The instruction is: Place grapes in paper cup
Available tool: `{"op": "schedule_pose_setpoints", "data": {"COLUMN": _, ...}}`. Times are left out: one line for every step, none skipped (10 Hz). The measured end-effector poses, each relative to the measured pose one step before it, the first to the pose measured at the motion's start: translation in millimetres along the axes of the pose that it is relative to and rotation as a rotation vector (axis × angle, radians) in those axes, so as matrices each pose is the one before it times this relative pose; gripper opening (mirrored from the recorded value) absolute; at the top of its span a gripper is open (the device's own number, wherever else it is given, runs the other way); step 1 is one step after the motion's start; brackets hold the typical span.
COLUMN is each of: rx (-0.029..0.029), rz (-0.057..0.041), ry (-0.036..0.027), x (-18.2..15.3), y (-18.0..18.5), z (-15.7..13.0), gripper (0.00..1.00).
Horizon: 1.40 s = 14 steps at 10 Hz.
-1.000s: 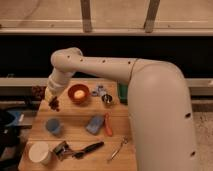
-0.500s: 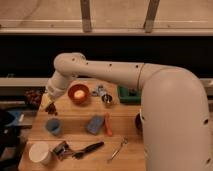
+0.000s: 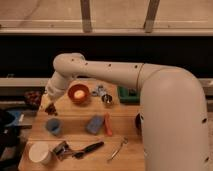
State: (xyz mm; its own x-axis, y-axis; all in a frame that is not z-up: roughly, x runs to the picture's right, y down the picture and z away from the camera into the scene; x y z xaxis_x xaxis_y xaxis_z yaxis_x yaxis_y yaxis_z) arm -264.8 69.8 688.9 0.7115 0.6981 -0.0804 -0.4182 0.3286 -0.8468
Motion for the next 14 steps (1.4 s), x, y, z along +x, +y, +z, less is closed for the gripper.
{"op": "schedule_pose_setpoints", "data": {"rx": -0.00975, "rz": -0.00717, "ry": 0.00151, "x": 4.78, "y": 8.48, "z": 6.71, "gripper": 0.00}}
{"op": "schedule_pose_setpoints", "data": {"rx": -0.01041, "rz": -0.00481, "ry": -0.00159, "x": 5.11, "y": 10.93, "z": 6.41, "gripper": 0.00}}
{"op": "schedule_pose_setpoints", "data": {"rx": -0.01194, "rz": -0.00595, "ry": -0.00134, "x": 6.09, "y": 12.47, "z": 6.23, "gripper": 0.00}}
{"op": "schedule_pose_setpoints", "data": {"rx": -0.01307, "rz": -0.00765, "ry": -0.00324, "x": 5.46, "y": 11.94, "z": 4.29, "gripper": 0.00}}
{"op": "schedule_pose_setpoints", "data": {"rx": -0.01157, "rz": -0.00276, "ry": -0.00736, "x": 3.59, "y": 7.18, "z": 1.58, "gripper": 0.00}}
{"op": "schedule_pose_setpoints", "data": {"rx": -0.01024, "rz": -0.00931, "ry": -0.01030, "x": 2.58, "y": 6.98, "z": -0.25, "gripper": 0.00}}
{"op": "schedule_pose_setpoints", "data": {"rx": -0.00990, "rz": -0.00896, "ry": -0.01242, "x": 1.48, "y": 7.93, "z": -0.49, "gripper": 0.00}}
{"op": "schedule_pose_setpoints", "data": {"rx": -0.00723, "rz": -0.00515, "ry": -0.00906, "x": 0.73, "y": 5.41, "z": -0.05, "gripper": 0.00}}
{"op": "schedule_pose_setpoints", "data": {"rx": -0.01176, "rz": -0.00377, "ry": -0.01370, "x": 0.51, "y": 6.51, "z": 0.42, "gripper": 0.00}}
{"op": "schedule_pose_setpoints", "data": {"rx": -0.01686, "rz": -0.00117, "ry": -0.01341, "x": 0.80, "y": 6.62, "z": 2.67, "gripper": 0.00}}
{"op": "schedule_pose_setpoints", "data": {"rx": -0.01712, "rz": -0.00253, "ry": -0.00718, "x": 1.70, "y": 9.87, "z": 7.89, "gripper": 0.00}}
{"op": "schedule_pose_setpoints", "data": {"rx": -0.01258, "rz": 0.00491, "ry": -0.00326, "x": 1.86, "y": 7.74, "z": 7.84, "gripper": 0.00}}
{"op": "schedule_pose_setpoints", "data": {"rx": -0.01304, "rz": 0.01243, "ry": -0.00657, "x": 3.77, "y": 6.97, "z": 8.40, "gripper": 0.00}}
{"op": "schedule_pose_setpoints", "data": {"rx": -0.01654, "rz": 0.01392, "ry": -0.00657, "x": 6.13, "y": 7.41, "z": 8.63, "gripper": 0.00}}
